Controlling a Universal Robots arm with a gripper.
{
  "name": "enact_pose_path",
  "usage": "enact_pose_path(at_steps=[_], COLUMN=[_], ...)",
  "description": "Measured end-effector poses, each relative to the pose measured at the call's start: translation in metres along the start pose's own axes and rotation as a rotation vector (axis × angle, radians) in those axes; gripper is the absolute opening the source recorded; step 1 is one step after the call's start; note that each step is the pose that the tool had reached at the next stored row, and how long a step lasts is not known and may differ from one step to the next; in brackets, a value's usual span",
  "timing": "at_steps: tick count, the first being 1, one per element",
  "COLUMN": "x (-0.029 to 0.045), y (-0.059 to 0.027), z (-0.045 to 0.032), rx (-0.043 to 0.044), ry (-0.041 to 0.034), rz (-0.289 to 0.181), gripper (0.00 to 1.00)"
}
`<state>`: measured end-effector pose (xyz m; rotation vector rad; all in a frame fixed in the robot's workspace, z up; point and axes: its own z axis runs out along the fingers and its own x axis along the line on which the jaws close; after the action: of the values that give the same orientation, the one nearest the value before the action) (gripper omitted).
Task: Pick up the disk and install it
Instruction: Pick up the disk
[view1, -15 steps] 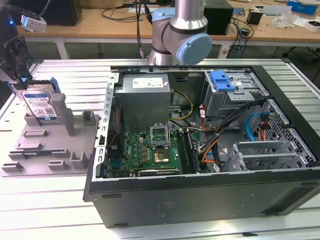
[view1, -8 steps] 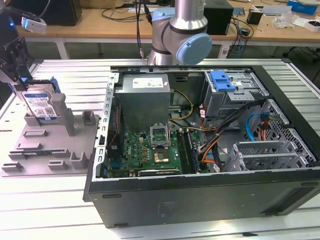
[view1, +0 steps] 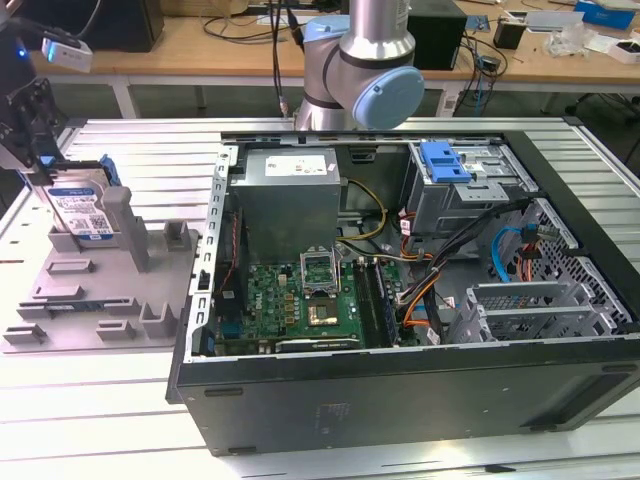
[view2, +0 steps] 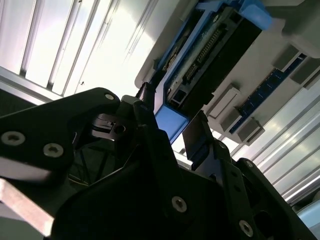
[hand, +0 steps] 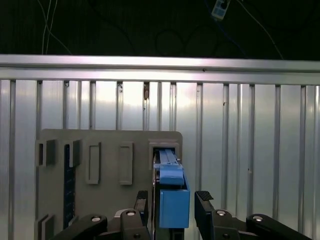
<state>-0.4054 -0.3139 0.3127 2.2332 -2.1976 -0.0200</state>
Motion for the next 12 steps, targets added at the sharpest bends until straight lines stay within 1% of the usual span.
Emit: enact_pose_path(at_steps=[4, 12], x=[0.0006, 0.0007], y=[-0.0001, -0.0002], z=[0.0018, 0.0064], rx=[0.0001, 0.0003], ry=[-0.0005, -0.0039], rz=[0.001, 0.012], gripper=[0.50, 0.50])
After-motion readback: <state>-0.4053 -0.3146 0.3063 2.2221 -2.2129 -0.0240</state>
